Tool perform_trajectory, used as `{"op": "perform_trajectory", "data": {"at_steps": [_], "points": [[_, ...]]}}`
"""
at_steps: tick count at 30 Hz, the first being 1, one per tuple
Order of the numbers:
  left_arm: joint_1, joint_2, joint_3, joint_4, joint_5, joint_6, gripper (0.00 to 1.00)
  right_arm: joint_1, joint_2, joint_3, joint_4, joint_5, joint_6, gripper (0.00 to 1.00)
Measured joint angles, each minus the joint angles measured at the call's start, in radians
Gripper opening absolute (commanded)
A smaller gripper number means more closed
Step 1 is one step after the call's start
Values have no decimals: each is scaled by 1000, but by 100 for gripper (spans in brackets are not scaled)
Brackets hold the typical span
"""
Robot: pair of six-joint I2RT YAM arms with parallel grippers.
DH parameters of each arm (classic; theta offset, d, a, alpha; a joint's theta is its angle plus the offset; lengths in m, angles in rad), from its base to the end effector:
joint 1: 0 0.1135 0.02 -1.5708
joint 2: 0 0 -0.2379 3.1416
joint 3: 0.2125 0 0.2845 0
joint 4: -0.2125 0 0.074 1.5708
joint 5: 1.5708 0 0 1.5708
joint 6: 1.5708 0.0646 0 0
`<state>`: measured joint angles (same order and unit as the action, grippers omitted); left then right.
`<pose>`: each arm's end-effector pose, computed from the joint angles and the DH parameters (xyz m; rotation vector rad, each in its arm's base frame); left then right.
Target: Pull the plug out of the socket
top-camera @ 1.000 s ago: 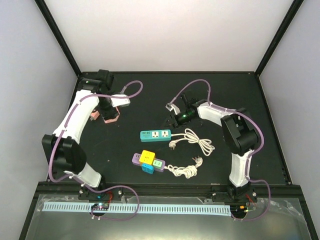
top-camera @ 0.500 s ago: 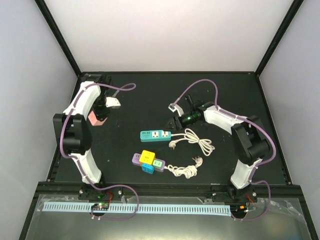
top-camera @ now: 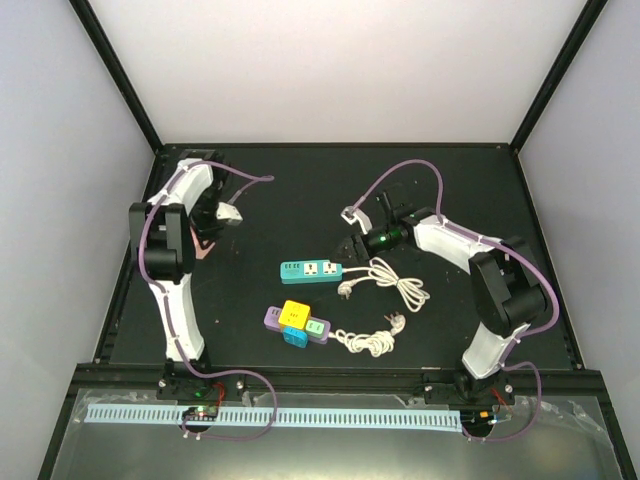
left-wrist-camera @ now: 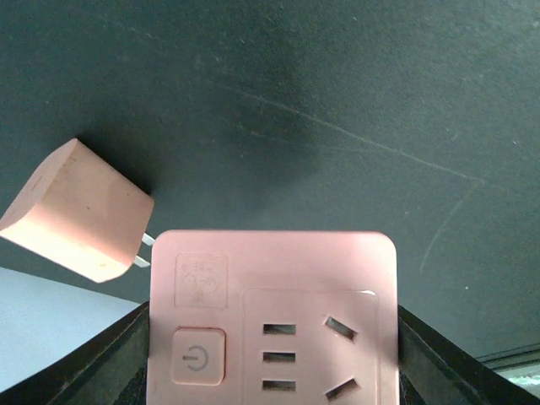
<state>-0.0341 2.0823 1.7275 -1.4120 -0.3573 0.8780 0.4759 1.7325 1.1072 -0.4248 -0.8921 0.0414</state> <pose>0.3924 0.0092 0.1487 -1.2767 -2.4898 -0.3482 0.3111 0.2169 0.1348 -0.8670 2.4205 1.3528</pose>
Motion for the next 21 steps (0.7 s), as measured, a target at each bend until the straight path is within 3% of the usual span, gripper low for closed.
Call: {"op": "perform_trajectory", "data": {"at_steps": [10, 15, 21], "points": [[0, 81, 64, -13, -6, -18, 45, -7, 0, -17, 27, -5, -3, 71], [0, 126, 98, -18, -6, -20, 59, -12, 0, -23, 35, -8, -2, 72], [-1, 143, 117, -23, 4, -20, 68, -15, 0, -29, 44, -8, -2, 72]]}}
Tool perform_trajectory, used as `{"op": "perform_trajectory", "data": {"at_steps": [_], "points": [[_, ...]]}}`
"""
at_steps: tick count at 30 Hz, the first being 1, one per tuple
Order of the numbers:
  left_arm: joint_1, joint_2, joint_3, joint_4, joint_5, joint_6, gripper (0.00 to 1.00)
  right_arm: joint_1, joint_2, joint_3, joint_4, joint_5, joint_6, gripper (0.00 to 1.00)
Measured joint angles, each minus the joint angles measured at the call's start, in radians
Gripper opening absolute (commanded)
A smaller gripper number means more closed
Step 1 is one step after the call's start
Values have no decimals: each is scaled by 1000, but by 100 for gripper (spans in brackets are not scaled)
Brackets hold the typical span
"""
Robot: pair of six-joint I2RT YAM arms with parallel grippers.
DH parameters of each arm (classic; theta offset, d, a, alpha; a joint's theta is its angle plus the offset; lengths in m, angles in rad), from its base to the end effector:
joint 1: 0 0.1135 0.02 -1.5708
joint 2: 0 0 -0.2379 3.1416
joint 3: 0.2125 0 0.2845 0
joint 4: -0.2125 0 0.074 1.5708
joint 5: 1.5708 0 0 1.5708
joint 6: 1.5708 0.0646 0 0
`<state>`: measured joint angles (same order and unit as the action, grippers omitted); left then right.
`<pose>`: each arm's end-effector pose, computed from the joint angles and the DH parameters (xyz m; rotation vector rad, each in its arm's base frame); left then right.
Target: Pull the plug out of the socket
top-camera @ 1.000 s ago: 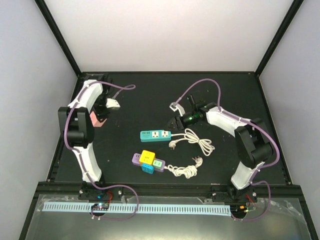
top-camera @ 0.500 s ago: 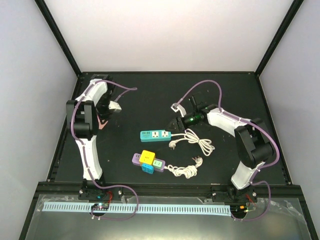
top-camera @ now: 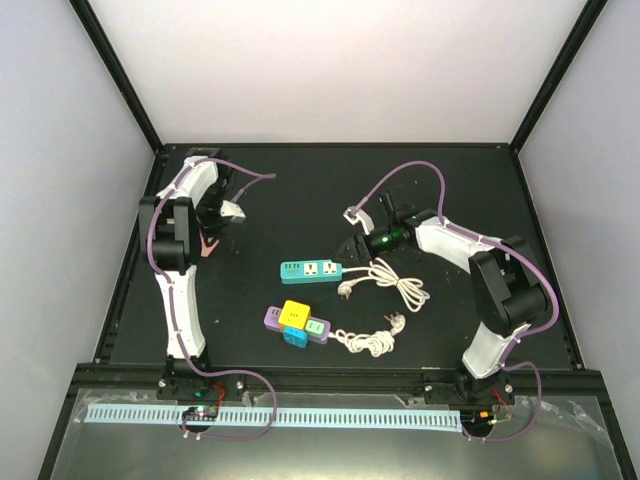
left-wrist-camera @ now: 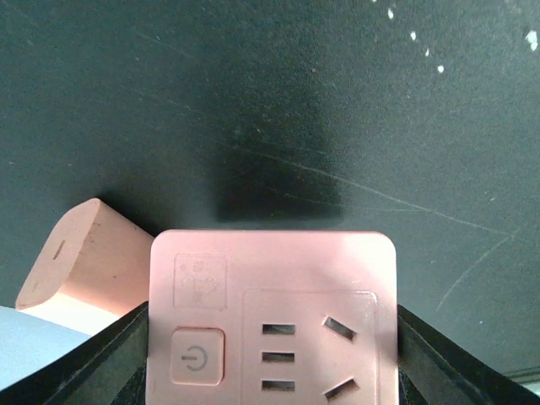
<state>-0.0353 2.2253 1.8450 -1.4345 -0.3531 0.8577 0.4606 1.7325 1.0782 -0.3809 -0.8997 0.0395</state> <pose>0.4133 0.0078 0.1241 -1.2471 -2.4651 -0.3163 0.3123 0.2114 0.1285 -0.8557 2.4015 1.3540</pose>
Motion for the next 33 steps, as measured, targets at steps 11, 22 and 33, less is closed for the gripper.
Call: {"op": "perform_trajectory", "data": {"at_steps": [11, 22, 33], "points": [[-6, 0, 32, -9, 66, -1, 82, -2, 0, -11, 23, 0, -1, 78], [-8, -45, 60, -6, 140, -3, 99, -2, -53, -11, 26, 66, -76, 85], [-10, -285, 65, 21, 315, -30, 99, 9, -67, 108, -89, 240, -351, 91]]}}
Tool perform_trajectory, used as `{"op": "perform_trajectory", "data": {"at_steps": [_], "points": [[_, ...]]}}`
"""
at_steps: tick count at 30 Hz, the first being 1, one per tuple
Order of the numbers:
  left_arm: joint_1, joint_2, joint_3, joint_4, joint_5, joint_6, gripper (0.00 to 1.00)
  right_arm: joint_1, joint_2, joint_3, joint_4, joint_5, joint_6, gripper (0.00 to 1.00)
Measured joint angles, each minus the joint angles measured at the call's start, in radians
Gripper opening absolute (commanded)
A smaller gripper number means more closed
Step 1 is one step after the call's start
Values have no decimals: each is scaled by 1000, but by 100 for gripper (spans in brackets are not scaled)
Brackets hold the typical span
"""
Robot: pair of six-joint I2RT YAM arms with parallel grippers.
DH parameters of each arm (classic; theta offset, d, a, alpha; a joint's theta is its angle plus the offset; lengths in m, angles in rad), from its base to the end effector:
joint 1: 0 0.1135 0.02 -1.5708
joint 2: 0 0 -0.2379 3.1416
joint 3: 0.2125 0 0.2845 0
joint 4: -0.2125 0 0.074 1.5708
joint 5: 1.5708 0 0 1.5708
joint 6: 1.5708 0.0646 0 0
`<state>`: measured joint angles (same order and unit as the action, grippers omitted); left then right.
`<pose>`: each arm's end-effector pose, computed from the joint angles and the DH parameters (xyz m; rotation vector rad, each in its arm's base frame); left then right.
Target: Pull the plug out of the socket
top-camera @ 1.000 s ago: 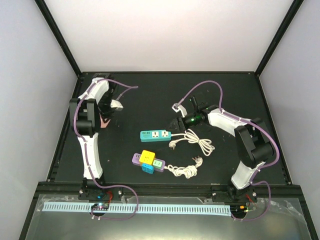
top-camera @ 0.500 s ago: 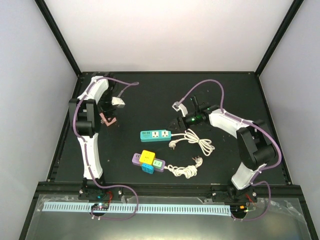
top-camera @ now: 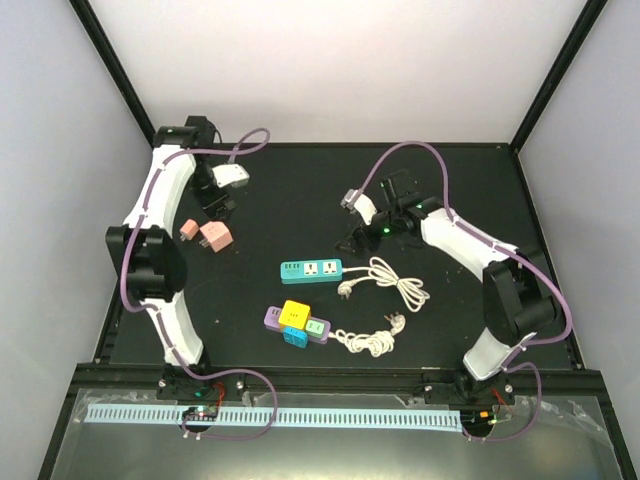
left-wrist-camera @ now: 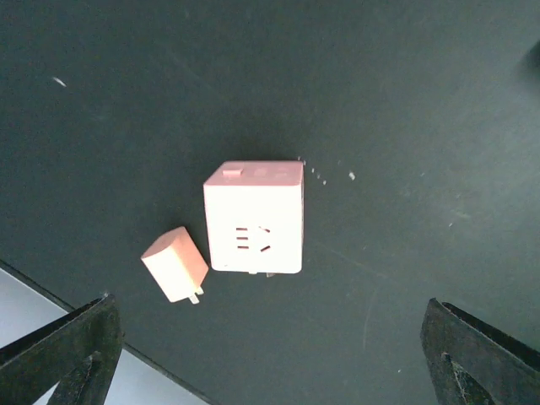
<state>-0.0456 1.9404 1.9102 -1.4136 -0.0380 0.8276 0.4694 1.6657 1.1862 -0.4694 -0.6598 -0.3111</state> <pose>0.4030 -0.0159 0.2495 1.2805 2.7528 0.1269 0.3297 0.2116 0.1736 -1.1739 2.1496 0.8929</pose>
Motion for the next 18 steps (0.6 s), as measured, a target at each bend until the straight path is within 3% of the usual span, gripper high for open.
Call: {"op": "perform_trajectory", "data": {"at_steps": [6, 18], "points": [[0, -132, -38, 48, 140, -44, 99, 59, 11, 8, -19, 107, -109, 91], [-3, -529, -404, 341, 433, -216, 99, 230, 171, 113, -46, 333, -253, 93]]}}
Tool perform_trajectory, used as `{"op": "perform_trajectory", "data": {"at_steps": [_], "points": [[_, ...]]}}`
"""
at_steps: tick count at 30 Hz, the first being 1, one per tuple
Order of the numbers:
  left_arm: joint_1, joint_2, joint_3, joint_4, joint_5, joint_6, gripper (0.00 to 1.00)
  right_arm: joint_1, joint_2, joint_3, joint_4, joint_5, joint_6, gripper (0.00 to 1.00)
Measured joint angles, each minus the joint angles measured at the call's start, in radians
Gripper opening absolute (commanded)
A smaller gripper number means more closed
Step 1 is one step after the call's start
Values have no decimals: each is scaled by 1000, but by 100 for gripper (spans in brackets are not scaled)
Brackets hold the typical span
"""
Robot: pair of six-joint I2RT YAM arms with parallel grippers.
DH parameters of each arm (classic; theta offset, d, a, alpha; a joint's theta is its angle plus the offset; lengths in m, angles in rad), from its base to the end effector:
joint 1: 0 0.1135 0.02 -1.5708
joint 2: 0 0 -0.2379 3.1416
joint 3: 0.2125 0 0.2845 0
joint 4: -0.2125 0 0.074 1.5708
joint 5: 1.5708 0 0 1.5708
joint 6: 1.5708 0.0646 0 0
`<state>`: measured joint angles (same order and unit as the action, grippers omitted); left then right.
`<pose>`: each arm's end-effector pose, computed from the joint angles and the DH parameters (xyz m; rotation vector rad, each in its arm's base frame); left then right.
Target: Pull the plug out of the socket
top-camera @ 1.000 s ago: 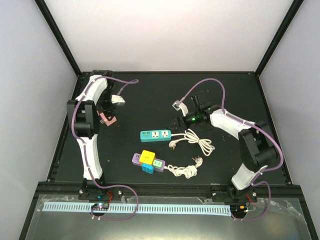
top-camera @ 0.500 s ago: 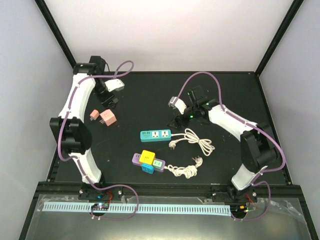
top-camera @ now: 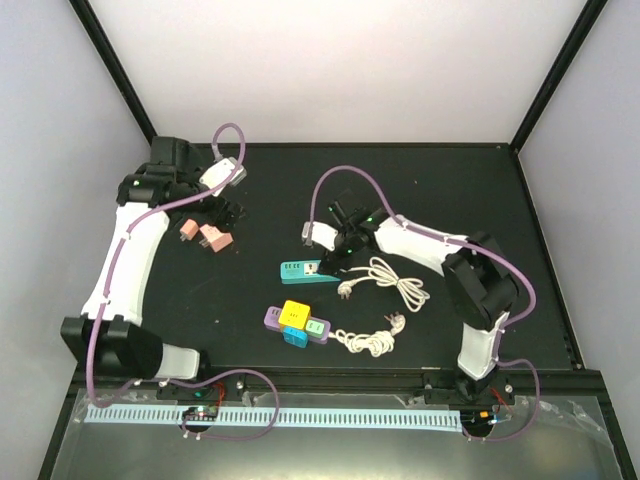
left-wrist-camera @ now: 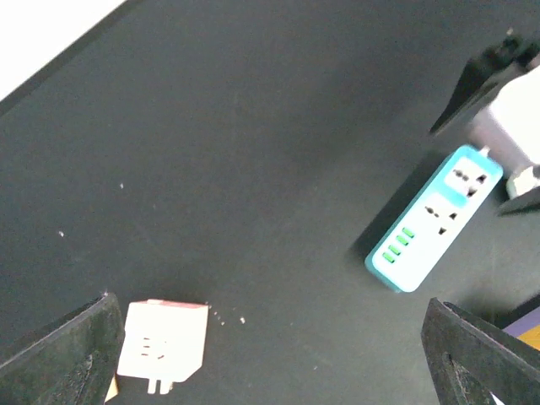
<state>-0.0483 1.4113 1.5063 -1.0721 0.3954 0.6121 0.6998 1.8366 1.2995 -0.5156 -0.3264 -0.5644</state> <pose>0.3265 -0.0407 0.3237 0.9383 2.2737 -0.2635 0.3072 0.2858 0.1349 -1.6329 2.0371 0.4753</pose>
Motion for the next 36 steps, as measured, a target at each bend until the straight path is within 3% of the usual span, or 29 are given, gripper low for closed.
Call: {"op": "perform_trajectory", "data": {"at_steps": [14, 23, 27, 36], "points": [[-13, -155, -154, 155, 84, -117, 99, 58, 137, 43, 18, 140, -64, 92], [-37, -177, -179, 190, 84, -146, 99, 61, 159, 27, 21, 162, -111, 71], [-45, -183, -200, 192, 83, -146, 99, 50, 144, -12, 21, 170, -133, 54], [-59, -184, -205, 192, 82, -149, 99, -71, 72, -97, 22, 187, -188, 43]]}}
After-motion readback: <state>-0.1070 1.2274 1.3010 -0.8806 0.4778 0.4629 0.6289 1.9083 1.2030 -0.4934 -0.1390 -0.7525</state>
